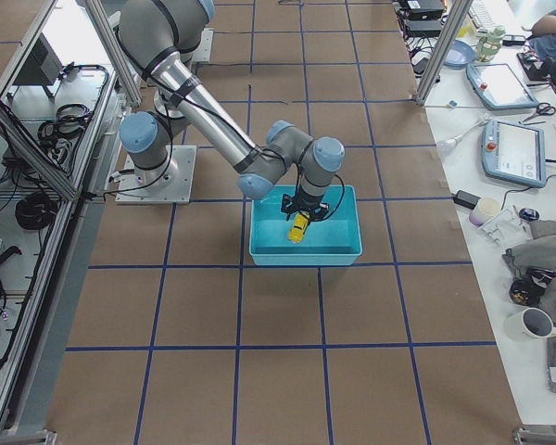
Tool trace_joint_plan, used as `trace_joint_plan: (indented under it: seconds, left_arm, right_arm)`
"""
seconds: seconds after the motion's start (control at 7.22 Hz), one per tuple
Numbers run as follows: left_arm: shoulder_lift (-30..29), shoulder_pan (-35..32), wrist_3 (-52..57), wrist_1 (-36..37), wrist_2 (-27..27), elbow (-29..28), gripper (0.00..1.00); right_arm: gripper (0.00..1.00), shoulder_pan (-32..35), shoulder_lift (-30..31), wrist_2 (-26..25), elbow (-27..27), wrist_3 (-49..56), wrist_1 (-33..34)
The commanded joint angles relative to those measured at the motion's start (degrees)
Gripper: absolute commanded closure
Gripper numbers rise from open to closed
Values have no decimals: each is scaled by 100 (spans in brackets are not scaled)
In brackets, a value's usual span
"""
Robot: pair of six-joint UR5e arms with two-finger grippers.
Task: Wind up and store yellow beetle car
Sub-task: 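Lower the car into the bin and open the right gripper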
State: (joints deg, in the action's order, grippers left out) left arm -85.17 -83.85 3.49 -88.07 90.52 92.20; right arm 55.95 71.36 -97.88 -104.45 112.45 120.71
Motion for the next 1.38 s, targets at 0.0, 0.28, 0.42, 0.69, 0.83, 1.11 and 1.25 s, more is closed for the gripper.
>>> trace_joint_plan:
  seconds: [0.0,0.28,0.42,0.69,0.83,1.11,1.25]
  left_arm:
    - [1,0,2,0,1,0,0]
    - [9,0,2,0,-7,0,0]
    - [9,0,2,0,1,-9,0]
    - [9,0,2,0,10,-9,0]
    - [9,0,2,0,19,-1,0]
    - [18,0,2,0,19,8,0]
    - [18,0,2,0,36,8,0]
  right_arm:
    - [0,30,682,312,153,-1724,-448]
    - [0,256,1456,603,153,-4376,-952]
    - [0,746,1677,595,180,-5886,-1310]
    - [0,1922,1811,656,809,-8884,-1822]
    - [0,2355,1838,656,882,-10238,-1858]
    - [0,2569,2056,665,865,-11381,-1989]
    - [0,2866,2066,665,865,-11812,-2017]
